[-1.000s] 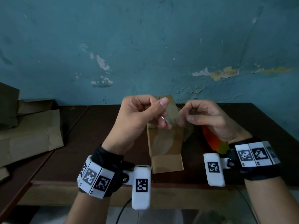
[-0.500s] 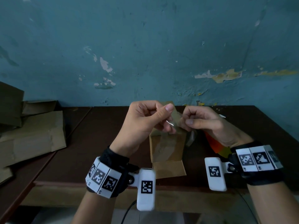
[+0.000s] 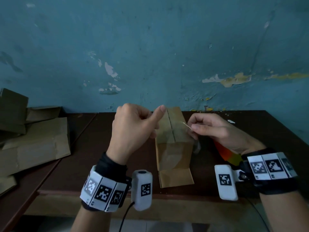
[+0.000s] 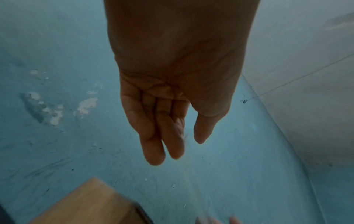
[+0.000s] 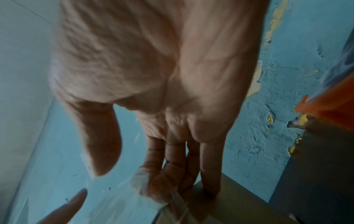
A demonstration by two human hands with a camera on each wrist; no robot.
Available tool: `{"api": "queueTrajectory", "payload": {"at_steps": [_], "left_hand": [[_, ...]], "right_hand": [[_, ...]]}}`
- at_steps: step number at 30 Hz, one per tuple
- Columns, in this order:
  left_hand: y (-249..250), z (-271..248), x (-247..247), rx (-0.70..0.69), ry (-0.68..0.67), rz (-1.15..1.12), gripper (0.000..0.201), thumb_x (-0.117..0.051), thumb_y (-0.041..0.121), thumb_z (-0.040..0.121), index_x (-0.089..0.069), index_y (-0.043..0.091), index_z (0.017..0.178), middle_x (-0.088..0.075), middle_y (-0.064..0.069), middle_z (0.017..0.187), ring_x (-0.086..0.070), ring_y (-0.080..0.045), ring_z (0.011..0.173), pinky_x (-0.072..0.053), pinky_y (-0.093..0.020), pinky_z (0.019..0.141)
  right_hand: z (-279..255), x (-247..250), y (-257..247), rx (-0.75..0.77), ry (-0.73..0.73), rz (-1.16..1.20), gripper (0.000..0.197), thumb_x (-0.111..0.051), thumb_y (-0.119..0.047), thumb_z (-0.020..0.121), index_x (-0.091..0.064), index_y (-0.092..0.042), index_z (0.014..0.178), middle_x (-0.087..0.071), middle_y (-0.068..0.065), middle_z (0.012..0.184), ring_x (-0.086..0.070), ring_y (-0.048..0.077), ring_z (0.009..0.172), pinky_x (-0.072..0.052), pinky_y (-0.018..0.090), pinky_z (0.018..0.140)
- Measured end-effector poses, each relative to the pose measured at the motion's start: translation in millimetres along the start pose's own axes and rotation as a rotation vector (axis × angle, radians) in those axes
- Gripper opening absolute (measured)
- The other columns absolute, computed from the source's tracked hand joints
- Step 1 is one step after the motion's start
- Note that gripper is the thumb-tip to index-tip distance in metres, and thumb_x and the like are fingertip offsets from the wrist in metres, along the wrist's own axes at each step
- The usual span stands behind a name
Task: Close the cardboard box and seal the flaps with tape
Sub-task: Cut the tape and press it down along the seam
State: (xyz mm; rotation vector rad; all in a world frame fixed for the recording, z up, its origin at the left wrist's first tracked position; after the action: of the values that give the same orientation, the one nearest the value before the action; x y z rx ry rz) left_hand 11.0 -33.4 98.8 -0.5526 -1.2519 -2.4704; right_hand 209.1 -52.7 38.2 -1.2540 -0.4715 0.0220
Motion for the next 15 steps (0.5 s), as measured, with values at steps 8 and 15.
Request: {"api": "queueTrajectory", "payload": {"at_steps": [8,15], "left_hand": [[-17.0,-1.4,4.0,0.146,0.012,-0.011,0.061,-0.063,0.065,0.092,-0.073,0.025,0.047,-0.063,-0.002,0.042,-0.068,-0.007,0.055,-0.059,-0.042,0.076],[-34.6,-2.1,6.1,0.301,0.046,-0.033,0.072,-0.059,0.075,0.087,-0.073,0.015,0.048,-0.067,-0.003,0.047,-0.071,-0.01,0.062,-0.059,-0.044,0.08]], "right_hand": [[3.8,2.8,4.0,0.049,0.019,-0.063,0.021,-0.059,-0.017,0.094,-0.062,0.004,0.092,-0.062,0.002,0.077,-0.057,0.019,0.076,-0.048,0.026,0.075],[4.8,2.9,8.3,0.046,0.02,-0.077,0.016,-0.057,-0.015,0.095,-0.061,0.001,0.092,-0.061,-0.001,0.075,-0.058,0.02,0.076,-0.049,0.032,0.077]]}}
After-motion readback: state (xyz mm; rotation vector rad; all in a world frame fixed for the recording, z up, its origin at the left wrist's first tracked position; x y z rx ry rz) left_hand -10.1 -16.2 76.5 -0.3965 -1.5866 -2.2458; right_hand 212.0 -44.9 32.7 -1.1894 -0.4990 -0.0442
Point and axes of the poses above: each hand's wrist, its own z-axis towards the middle knuckle, its own x-axis out of the back of the hand, y = z × x, the point moved 10 cm from there along z, towards the middle knuckle
